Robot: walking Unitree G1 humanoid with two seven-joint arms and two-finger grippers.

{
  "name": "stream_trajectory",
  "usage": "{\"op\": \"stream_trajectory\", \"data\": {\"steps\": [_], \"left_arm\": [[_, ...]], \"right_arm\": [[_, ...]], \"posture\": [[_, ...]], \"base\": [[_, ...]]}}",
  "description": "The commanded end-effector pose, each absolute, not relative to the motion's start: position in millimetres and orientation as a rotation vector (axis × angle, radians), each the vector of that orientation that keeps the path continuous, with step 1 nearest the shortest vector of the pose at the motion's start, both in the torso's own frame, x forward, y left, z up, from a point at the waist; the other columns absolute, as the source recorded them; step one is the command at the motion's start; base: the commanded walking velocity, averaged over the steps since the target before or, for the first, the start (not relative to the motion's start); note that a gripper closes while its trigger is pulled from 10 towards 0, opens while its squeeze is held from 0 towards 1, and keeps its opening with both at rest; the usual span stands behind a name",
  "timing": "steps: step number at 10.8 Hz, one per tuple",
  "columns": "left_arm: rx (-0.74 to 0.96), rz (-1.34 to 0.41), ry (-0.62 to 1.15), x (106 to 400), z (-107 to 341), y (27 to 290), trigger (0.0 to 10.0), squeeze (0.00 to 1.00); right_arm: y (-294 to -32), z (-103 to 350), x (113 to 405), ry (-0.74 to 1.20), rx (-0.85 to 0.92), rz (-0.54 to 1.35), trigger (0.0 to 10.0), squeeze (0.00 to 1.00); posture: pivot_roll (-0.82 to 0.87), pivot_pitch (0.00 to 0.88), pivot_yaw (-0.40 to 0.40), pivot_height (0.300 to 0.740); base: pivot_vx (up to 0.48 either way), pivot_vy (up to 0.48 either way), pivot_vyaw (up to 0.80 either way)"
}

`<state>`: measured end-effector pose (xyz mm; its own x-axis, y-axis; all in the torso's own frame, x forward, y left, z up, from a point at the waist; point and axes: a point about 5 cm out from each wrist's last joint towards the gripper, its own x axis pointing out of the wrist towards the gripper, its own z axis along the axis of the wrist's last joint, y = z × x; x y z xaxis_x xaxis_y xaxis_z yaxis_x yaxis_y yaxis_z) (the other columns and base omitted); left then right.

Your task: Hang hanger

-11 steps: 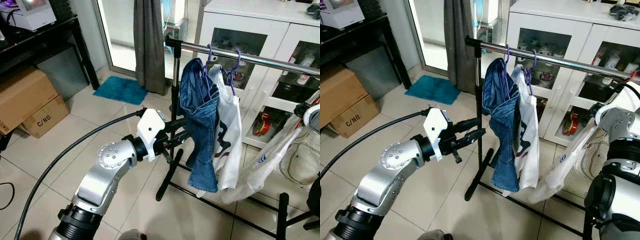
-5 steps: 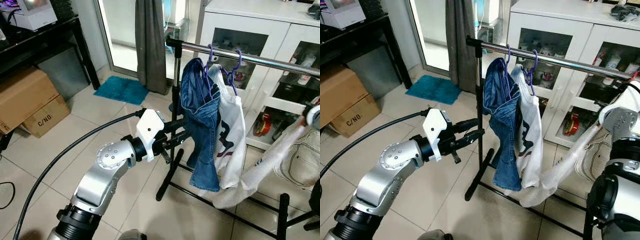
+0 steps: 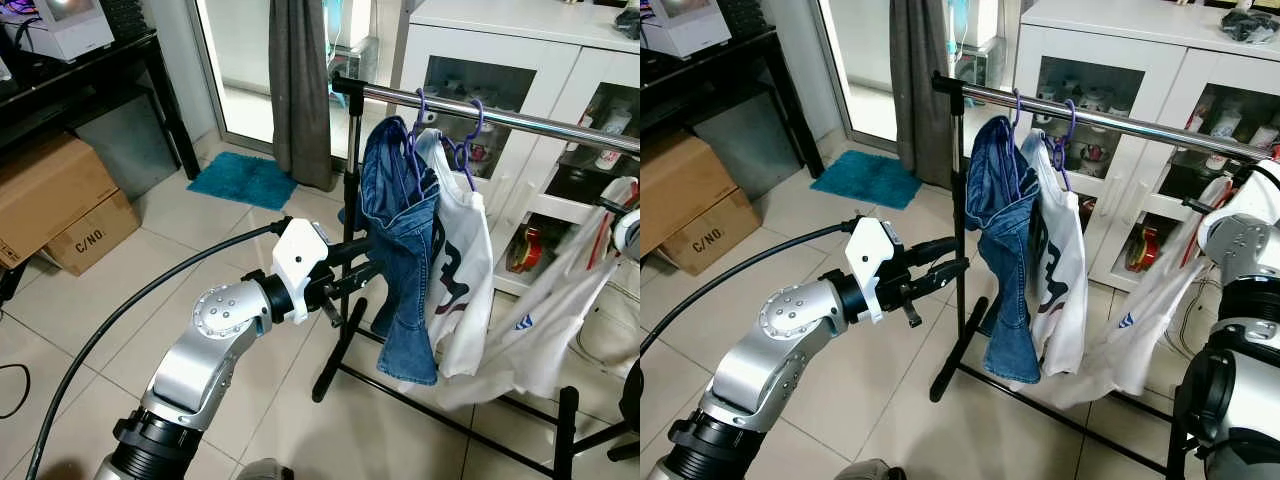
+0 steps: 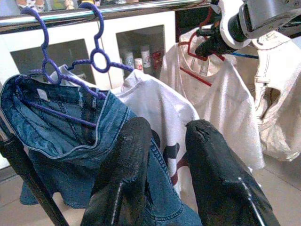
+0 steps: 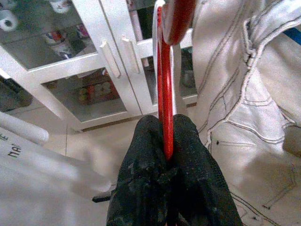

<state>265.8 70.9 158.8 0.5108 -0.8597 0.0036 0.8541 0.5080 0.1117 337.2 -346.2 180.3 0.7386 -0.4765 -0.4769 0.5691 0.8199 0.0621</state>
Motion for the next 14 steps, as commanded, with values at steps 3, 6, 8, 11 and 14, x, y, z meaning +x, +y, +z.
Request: {"op": "stream_trajectory", "data": {"steps": [3, 6, 8, 11, 14], "left_arm": [[0.112, -1.03, -0.059, 266.5, 159.1, 73.3, 10.0, 0.0], [0.139, -0.912, -0.011, 275.4, 153.1, 81.9, 10.0, 0.0], [0.141, -0.785, -0.001, 282.1, 146.7, 91.3, 10.0, 0.0], [0.102, -0.684, -0.011, 283.7, 143.7, 91.4, 10.0, 0.0], [0.097, -0.62, -0.013, 283.0, 139.1, 95.7, 10.0, 0.0]], "right_arm": [[-346.3, 190.3, 341.3, 0.381, 0.153, -0.503, 0.0, 0.0], [-339.5, 203.0, 337.8, 0.266, 0.024, -0.361, 0.0, 0.0], [-331.3, 209.8, 325.7, 0.213, -0.116, -0.282, 0.0, 0.0], [-302.0, 195.7, 303.1, 0.241, -0.224, -0.131, 0.0, 0.0], [-287.1, 174.5, 286.6, 0.264, -0.185, -0.151, 0.0, 0.0]], "posture": [[0.09, 0.0, 0.026, 0.74], [0.09, 0.0, 0.026, 0.74], [0.09, 0.0, 0.025, 0.74], [0.08, 0.0, 0.041, 0.74], [0.09, 0.0, 0.034, 0.74]], "base": [[0.0, 0.0, 0.0], [0.0, 0.0, 0.0], [0.0, 0.0, 0.0], [0.0, 0.0, 0.0], [0.0, 0.0, 0.0]]}}
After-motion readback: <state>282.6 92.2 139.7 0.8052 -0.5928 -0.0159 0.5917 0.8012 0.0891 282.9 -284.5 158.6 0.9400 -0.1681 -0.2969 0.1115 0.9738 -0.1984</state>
